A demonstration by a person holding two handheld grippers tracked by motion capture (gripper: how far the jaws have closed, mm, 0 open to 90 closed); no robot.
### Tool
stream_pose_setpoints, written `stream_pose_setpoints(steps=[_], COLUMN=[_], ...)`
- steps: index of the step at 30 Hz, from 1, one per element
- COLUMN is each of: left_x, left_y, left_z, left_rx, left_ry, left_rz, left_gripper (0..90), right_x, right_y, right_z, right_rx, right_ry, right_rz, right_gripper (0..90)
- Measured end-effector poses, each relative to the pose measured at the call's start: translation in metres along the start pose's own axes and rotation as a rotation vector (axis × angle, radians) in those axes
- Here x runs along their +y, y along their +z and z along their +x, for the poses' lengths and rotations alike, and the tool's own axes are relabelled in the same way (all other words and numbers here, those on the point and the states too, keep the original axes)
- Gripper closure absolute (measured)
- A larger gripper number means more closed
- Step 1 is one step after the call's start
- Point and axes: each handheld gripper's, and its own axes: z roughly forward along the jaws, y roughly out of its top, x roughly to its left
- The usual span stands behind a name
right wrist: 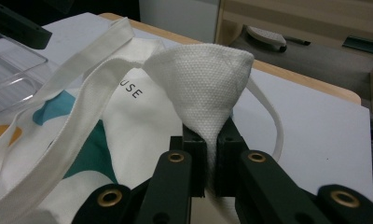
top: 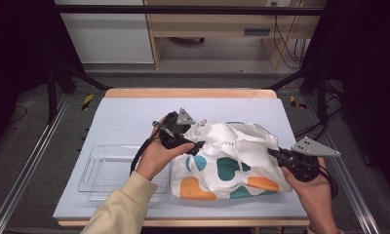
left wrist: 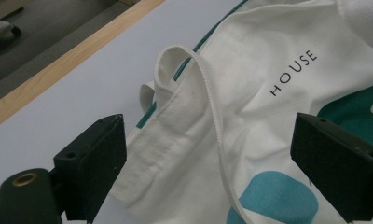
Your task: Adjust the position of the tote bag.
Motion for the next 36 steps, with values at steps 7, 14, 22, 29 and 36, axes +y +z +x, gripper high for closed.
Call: stream_pose_setpoints(steps=[7,14,22,29,36], left_x=[0.008,0.011,0.01,0.01,0.01], left_y=[0.017,0.033,0.05,0.058,0.053], left_z=[0.006,0.012,0.014,0.009,0.01], left_rx=[-0.013,-0.028,-0.063,-0.1,-0.083], left_ry=[0.005,0.017,0.012,0.017,0.005], left_rz=[0.002,0.018,0.043,0.073,0.071], left_gripper=[10.7,10.1,9.8,16.2,33.0], right_x=[-0.003,-0.004,-0.004,-0.004,-0.004], right_y=[-0.001,-0.002,-0.002,-0.004,-0.005], right_z=[-0.001,-0.001,-0.001,-0.001,-0.001], right_rx=[0.004,0.005,0.006,0.008,0.007], right_ry=[0.004,0.009,0.007,0.008,0.009], right_rz=[0.003,0.001,0.003,0.002,0.006], right_gripper=[85.8,85.7,85.7,85.7,85.6])
